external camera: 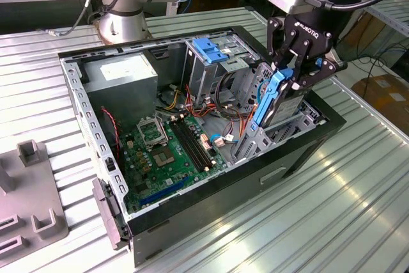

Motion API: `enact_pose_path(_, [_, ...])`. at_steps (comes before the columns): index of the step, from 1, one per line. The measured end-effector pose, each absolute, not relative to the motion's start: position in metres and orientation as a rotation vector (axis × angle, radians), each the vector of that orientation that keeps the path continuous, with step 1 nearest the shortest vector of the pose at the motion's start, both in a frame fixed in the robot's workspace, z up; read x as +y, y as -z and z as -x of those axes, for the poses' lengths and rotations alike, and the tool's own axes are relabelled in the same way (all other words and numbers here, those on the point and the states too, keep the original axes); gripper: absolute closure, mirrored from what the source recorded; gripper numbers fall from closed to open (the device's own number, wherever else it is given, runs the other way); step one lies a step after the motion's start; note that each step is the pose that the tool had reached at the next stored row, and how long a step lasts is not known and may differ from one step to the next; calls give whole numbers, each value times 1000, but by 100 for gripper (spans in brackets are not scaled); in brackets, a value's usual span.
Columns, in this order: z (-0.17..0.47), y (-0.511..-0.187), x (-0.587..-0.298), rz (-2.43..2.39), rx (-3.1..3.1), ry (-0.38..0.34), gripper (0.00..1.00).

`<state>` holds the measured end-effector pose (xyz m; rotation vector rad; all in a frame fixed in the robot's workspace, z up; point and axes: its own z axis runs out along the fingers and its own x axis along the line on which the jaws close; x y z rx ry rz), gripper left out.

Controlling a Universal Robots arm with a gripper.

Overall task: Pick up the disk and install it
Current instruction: 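Insert the disk into the insertion slot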

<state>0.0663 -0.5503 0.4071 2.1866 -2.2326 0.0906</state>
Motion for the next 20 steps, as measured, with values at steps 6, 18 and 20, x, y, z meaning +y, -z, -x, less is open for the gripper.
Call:
enact_pose_path(6, [-66, -401, -550, -2187, -2233, -91, 64])
enact_pose_path(18, [-66, -386, -551, -2187, -2233, -91, 64])
enact_pose_path(20, [-66, -383, -551, -2187, -2233, -91, 64])
